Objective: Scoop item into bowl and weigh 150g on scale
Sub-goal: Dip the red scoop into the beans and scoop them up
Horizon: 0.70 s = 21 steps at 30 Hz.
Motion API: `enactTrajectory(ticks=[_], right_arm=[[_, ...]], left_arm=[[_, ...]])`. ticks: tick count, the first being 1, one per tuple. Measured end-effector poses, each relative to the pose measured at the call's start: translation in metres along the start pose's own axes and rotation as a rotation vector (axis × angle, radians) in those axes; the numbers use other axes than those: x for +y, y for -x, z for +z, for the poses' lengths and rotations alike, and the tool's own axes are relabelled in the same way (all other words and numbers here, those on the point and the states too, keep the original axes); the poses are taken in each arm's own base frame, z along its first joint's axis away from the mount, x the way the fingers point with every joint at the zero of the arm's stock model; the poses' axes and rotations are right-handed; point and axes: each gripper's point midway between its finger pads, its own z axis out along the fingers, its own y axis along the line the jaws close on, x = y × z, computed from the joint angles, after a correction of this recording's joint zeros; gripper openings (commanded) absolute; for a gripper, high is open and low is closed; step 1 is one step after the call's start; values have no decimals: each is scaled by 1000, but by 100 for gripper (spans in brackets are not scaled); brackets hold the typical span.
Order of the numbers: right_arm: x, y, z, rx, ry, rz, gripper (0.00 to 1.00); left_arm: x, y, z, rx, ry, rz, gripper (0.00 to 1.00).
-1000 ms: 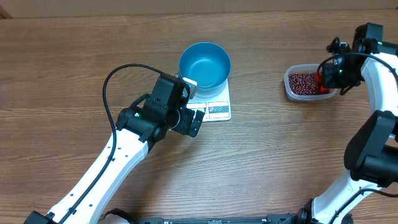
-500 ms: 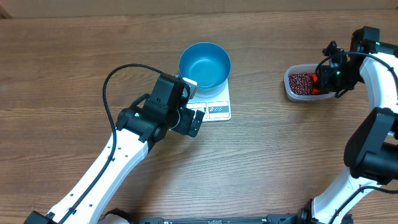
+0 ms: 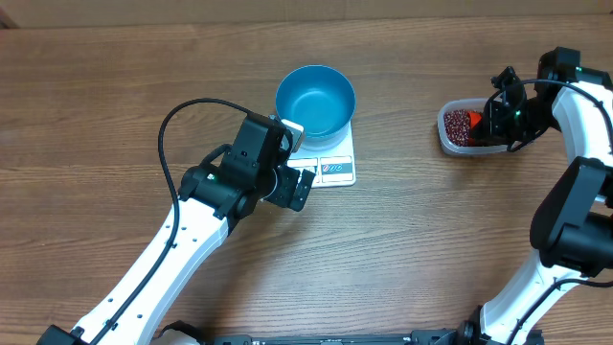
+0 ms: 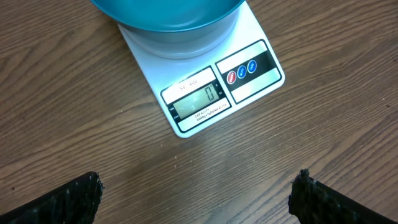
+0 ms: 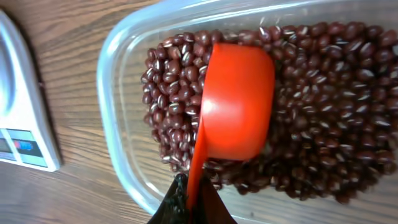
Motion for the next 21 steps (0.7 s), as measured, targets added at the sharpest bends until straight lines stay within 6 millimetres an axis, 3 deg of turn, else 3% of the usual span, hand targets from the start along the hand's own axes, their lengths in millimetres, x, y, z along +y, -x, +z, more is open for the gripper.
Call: enactTrajectory(ticks=[21], right_arm=[[-6, -15, 0, -28, 244, 171, 4]], left_arm=[[0, 0, 0, 0, 0, 0, 100]])
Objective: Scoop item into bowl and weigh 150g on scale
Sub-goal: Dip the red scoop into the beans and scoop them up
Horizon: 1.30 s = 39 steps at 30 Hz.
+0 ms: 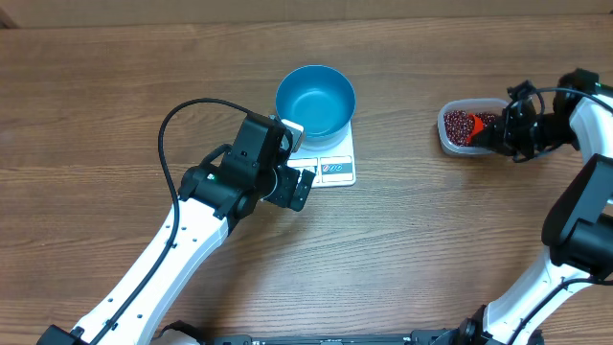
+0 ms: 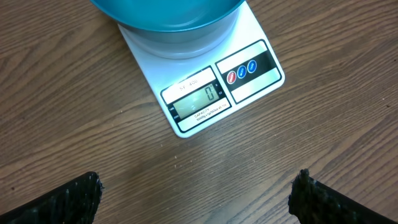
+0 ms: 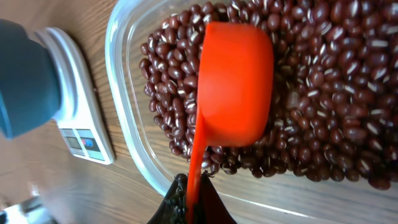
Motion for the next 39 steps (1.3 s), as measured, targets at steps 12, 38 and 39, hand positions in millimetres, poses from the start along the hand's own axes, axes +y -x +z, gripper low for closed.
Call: enactTrajectory(ticks=[12, 38, 39], right_arm=[[2, -1, -8, -39, 146, 70, 4], [4, -9, -56, -145, 387, 109, 4], [3, -10, -57, -147, 390, 109, 4]], left_arm=[[0, 0, 0, 0, 0, 0, 99], [0, 0, 0, 0, 0, 0, 99], [0, 0, 0, 0, 0, 0, 100]])
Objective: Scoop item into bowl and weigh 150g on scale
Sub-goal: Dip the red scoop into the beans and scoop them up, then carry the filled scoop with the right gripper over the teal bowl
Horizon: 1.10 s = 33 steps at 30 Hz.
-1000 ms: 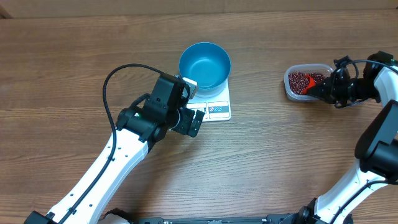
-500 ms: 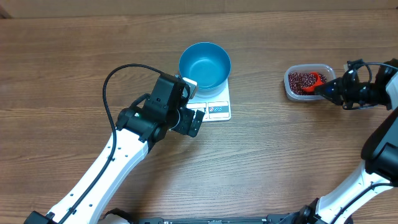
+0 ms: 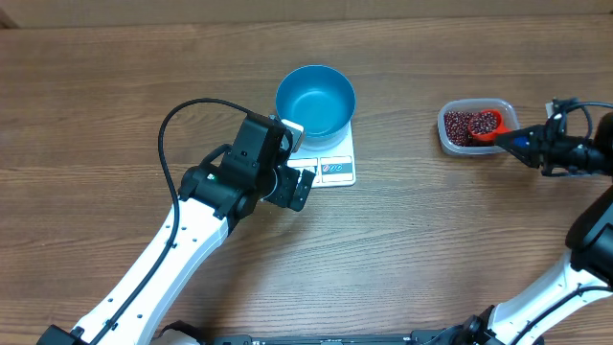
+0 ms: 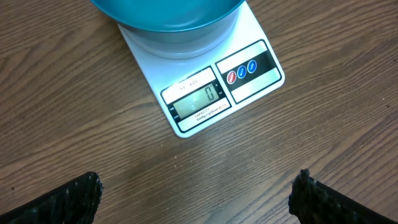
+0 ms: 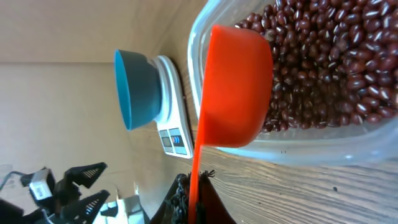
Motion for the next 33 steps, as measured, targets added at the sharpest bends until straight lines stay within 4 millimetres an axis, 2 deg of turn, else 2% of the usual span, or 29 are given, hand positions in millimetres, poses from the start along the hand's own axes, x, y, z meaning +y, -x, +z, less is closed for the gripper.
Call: enactTrajectory(ticks=[9, 24, 28, 33], right_arm=[[9, -5, -18, -39, 81, 3, 4], [47, -18, -21, -48, 239, -50, 4], [55, -20, -9, -22, 253, -79, 4], [80, -30, 25, 61, 296, -124, 4]], left_arm=[[0, 0, 0, 0, 0, 0, 100], [0, 0, 0, 0, 0, 0, 99], [0, 0, 0, 0, 0, 0, 100], [0, 0, 0, 0, 0, 0, 99]])
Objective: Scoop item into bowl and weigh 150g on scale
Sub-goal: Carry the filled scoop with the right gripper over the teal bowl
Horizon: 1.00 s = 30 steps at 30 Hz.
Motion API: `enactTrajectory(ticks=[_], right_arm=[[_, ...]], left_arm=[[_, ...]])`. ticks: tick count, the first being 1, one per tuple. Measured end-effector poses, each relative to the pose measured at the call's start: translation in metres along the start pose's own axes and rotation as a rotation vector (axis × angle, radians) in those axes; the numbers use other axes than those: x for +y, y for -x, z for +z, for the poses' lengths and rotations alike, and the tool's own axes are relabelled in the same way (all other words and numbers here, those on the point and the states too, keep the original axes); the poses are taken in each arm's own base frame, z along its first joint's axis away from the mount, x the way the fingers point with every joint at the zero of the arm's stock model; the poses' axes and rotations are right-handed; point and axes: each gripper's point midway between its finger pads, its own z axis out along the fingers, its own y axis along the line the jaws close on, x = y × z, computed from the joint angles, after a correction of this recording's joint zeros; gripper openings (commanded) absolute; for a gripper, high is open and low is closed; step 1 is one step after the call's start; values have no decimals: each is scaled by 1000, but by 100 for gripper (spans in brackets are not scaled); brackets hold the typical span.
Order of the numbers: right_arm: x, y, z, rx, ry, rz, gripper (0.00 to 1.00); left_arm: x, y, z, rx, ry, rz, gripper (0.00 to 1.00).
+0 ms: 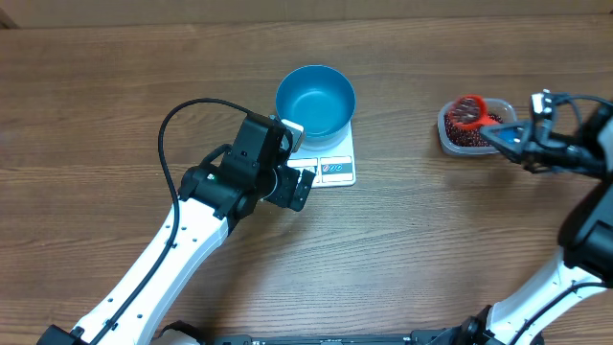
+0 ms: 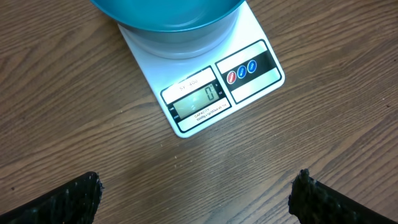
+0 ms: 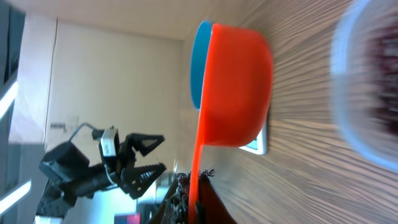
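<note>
A blue bowl sits on the white scale; its display reads 0. My right gripper is shut on the handle of an orange scoop filled with red beans, held above the left part of the clear bean container. In the right wrist view the orange scoop shows from beneath, with the blue bowl beyond it. My left gripper stands open over bare table just in front of the scale, nothing between its fingers.
The left arm stretches from the bottom left to the scale's near-left corner, with a black cable looping above it. The right arm occupies the right edge. Wooden table all around.
My right gripper has lifted the loaded scoop out of the beans and shifted it left, over the container's left part. The left arm and the scale reading are unchanged.
The scoop lay bowl-down in the beans at the container. Then the right wrist had rotated and drawn back with the scoop still in the beans. Then the scoop sat level, filled, at the container's near edge. Now it hangs above the container. The scale stayed at 0.
</note>
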Motion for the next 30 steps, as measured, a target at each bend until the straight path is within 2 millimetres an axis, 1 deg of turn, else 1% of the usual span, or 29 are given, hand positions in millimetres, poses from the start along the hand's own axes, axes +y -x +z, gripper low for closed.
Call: enactTrajectory(ticks=[6, 7, 8, 16, 22, 26, 27, 28, 30], right_arm=[[18, -9, 47, 91, 64, -47, 4], [22, -11, 59, 111, 80, -63, 4], [22, -11, 61, 113, 83, -63, 4], [33, -14, 110, 179, 151, -132, 4], [38, -13, 142, 232, 181, -156, 4], [40, -15, 163, 279, 159, -134, 4], [40, -15, 171, 299, 133, -121, 4], [40, -15, 173, 302, 128, -123, 4], [43, -14, 184, 320, 92, -121, 4]], left_arm=[[0, 0, 0, 0, 0, 0, 99], [0, 0, 0, 0, 0, 0, 100], [0, 0, 0, 0, 0, 0, 100], [0, 0, 0, 0, 0, 0, 100], [0, 0, 0, 0, 0, 0, 100], [0, 0, 0, 0, 0, 0, 100], [0, 0, 0, 0, 0, 0, 100], [0, 0, 0, 0, 0, 0, 100], [0, 0, 0, 0, 0, 0, 100]])
